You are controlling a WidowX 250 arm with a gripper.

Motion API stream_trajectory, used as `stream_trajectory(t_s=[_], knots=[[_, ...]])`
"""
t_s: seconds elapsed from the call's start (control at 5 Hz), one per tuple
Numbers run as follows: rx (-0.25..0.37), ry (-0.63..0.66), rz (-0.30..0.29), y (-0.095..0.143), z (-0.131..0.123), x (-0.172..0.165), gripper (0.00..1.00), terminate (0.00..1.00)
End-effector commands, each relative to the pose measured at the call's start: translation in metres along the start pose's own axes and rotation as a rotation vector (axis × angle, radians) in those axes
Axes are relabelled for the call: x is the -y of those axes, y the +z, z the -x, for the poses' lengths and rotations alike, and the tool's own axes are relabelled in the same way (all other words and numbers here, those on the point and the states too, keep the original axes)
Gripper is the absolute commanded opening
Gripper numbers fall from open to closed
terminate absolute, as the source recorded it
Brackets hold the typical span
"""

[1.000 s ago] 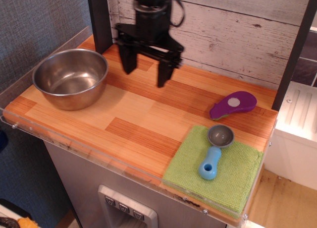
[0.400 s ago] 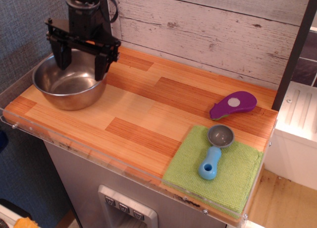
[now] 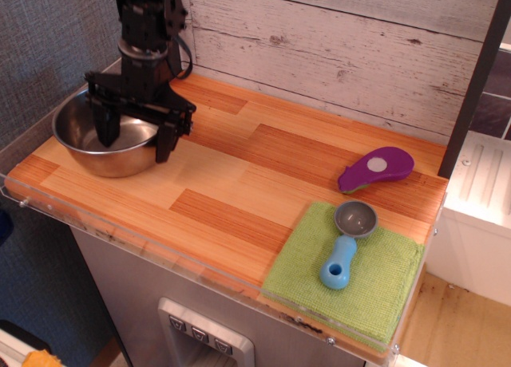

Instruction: PICK UP THE VEISEEL AND PUT ON THE TOWEL

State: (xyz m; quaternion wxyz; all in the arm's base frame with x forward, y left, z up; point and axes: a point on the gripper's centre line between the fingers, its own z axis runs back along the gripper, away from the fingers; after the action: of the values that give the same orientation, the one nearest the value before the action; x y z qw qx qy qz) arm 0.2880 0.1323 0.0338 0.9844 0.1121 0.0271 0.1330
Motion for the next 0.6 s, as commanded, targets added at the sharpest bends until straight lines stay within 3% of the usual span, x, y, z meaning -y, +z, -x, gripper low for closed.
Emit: stream_trajectory(t_s=[0.0,0.2,0.4], knots=[[0.052,0.012,0.013,0.012,-0.009,-0.005,0.00,0.00],[0.109,-0.023,0.033,0.025,-0.006,-0.005,0.00,0.00],[0.249,-0.102,0.073,0.048,0.005,-0.009,0.00,0.00]])
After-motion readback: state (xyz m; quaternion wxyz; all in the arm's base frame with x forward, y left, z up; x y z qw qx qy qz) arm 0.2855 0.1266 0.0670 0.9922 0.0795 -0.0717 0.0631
